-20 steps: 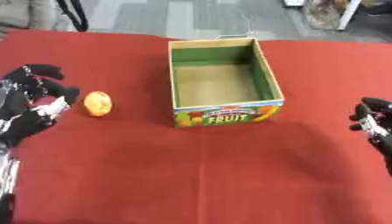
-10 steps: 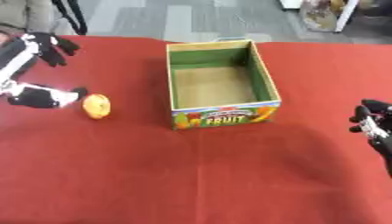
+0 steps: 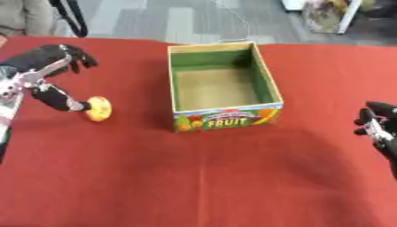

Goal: Pick up objects on the table and place them in the box.

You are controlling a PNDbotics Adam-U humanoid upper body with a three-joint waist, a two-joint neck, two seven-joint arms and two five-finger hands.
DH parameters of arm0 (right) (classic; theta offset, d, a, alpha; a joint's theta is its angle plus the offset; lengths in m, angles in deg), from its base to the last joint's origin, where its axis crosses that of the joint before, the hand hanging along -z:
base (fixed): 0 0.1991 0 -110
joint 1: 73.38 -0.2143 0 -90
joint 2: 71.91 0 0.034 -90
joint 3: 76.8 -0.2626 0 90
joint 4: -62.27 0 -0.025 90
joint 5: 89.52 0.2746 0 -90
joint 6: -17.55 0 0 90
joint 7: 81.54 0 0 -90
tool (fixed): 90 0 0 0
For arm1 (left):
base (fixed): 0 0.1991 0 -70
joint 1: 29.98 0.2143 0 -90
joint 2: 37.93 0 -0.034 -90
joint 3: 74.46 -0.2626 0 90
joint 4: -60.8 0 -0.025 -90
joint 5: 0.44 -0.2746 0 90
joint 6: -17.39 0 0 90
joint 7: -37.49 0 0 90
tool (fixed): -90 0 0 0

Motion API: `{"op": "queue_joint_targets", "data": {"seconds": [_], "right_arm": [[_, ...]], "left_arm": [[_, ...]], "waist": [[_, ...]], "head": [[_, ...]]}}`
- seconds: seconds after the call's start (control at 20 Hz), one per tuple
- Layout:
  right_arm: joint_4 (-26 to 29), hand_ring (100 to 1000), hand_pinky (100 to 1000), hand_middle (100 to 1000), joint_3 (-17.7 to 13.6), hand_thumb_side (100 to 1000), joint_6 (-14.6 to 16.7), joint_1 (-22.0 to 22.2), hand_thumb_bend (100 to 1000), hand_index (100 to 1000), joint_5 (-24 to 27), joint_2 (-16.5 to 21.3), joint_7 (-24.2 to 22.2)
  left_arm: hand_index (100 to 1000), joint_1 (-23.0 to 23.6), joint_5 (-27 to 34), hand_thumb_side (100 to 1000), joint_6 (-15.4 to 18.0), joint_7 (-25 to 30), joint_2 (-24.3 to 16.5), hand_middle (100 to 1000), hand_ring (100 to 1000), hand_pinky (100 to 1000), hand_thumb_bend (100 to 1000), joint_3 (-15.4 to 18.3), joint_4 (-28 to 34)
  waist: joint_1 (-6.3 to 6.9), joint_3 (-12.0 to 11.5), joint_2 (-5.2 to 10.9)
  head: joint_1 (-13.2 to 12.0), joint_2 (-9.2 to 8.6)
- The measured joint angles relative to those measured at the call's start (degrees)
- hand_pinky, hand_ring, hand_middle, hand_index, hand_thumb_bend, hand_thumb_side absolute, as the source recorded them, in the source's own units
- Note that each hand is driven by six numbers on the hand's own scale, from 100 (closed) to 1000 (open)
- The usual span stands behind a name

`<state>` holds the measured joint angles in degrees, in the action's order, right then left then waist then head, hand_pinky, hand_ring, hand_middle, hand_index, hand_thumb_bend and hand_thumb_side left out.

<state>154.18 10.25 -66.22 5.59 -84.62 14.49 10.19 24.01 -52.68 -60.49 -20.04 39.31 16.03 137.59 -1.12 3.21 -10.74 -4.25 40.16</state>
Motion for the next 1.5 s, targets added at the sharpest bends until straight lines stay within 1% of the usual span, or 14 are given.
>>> {"op": "queue_joint_targets", "data": {"seconds": [0.3, 0.65, 0.75, 0.9, 1.0, 1.1, 1.2, 1.25, 1.3, 1.35, 1.4, 1.45, 1.5], "right_arm": [[0.0, 623, 556, 615, 0.2, 395, 0.0, 0.0, 285, 754, 0.0, 0.0, 0.0], [0.0, 623, 556, 615, 0.2, 395, -0.1, 0.0, 284, 754, 0.0, 0.0, -0.1], [0.0, 623, 556, 615, 0.2, 395, -0.1, 0.0, 284, 754, 0.0, 0.0, -0.1], [0.0, 623, 556, 615, 0.2, 395, -0.1, 0.0, 284, 754, 0.0, 0.0, -0.1], [0.0, 623, 556, 615, 0.2, 395, -0.1, 0.0, 284, 754, 0.0, 0.0, -0.1], [0.0, 623, 556, 615, 0.2, 395, -0.1, 0.0, 283, 754, 0.0, 0.0, -0.1], [0.0, 623, 556, 614, 0.2, 395, -0.1, 0.0, 283, 754, 0.0, 0.0, -0.1], [0.0, 623, 556, 614, 0.2, 395, -0.1, 0.0, 283, 754, 0.0, 0.0, -0.1], [0.0, 623, 556, 614, 0.2, 395, -0.1, 0.0, 283, 754, 0.0, 0.0, -0.1], [0.0, 623, 556, 614, 0.2, 395, -0.1, 0.0, 282, 754, 0.0, 0.0, -0.1], [0.0, 623, 556, 614, 0.2, 395, -0.1, 0.0, 283, 754, 0.0, 0.0, -0.1], [0.0, 623, 556, 614, 0.2, 395, -0.1, 0.0, 283, 754, 0.0, 0.0, -0.1], [0.0, 623, 556, 614, 0.2, 395, -0.1, 0.0, 283, 754, -0.1, 0.0, -0.1]], "left_arm": [[825, -2.5, -2.9, 100, 1.3, 0.5, 1.0, 705, 666, 661, 616, -1.0, -6.9], [818, -3.4, -3.4, 100, 2.1, 1.4, 2.2, 697, 661, 654, 609, -1.1, -11.3], [814, -3.4, -3.3, 100, 2.3, 1.7, 2.5, 683, 657, 651, 607, -1.2, -12.0], [773, -3.6, -3.6, 100, 2.4, 1.9, 2.6, 622, 603, 607, 581, -1.3, -12.6], [716, -3.6, -3.9, 100, 2.5, 1.8, 2.6, 556, 535, 534, 544, -1.5, -12.7], [633, -3.6, -4.3, 100, 2.6, 1.7, 2.6, 472, 455, 423, 488, -1.7, -12.7], [557, -3.6, -4.8, 100, 2.8, 1.6, 2.6, 401, 378, 332, 451, -1.7, -12.7], [550, -3.5, -5.0, 100, 2.8, 1.5, 2.6, 392, 370, 322, 447, -1.7, -12.7], [486, -3.5, -5.3, 100, 2.9, 1.4, 2.6, 326, 301, 241, 409, -1.8, -12.7], [471, -3.4, -5.6, 100, 3.0, 1.3, 2.6, 310, 285, 223, 401, -1.9, -12.5], [422, -3.3, -6.1, 100, 3.1, 1.2, 2.6, 264, 241, 176, 369, -2.0, -12.3], [391, -3.2, -6.5, 100, 3.2, 1.0, 2.6, 237, 217, 152, 352, -2.0, -12.1], [381, -3.2, -6.8, 100, 3.3, 0.7, 2.6, 228, 209, 145, 349, -2.0, -11.7]], "waist": [[0.05, 0.3, 0.00], [0.15, 0.5, -0.01], [0.16, 0.6, -0.01], [0.23, 0.7, -0.01], [0.30, 0.7, -0.01], [0.31, 0.7, -0.01], [0.31, 0.7, -0.01], [0.32, 0.7, -0.01], [0.32, 0.7, -0.01], [0.33, 0.7, -0.01], [0.33, 0.7, -0.01], [0.33, 0.7, -0.01], [0.33, 0.7, -0.01]], "head": [[-0.1, 0.00], [-0.2, 0.00], [-0.2, 0.00], [-0.2, 0.00], [-0.2, 0.00], [-0.2, 0.00], [-0.2, 0.00], [-0.2, 0.01], [-0.2, 0.01], [-0.2, 0.01], [-0.2, 0.01], [-0.2, 0.02], [-0.2, 0.02]]}}
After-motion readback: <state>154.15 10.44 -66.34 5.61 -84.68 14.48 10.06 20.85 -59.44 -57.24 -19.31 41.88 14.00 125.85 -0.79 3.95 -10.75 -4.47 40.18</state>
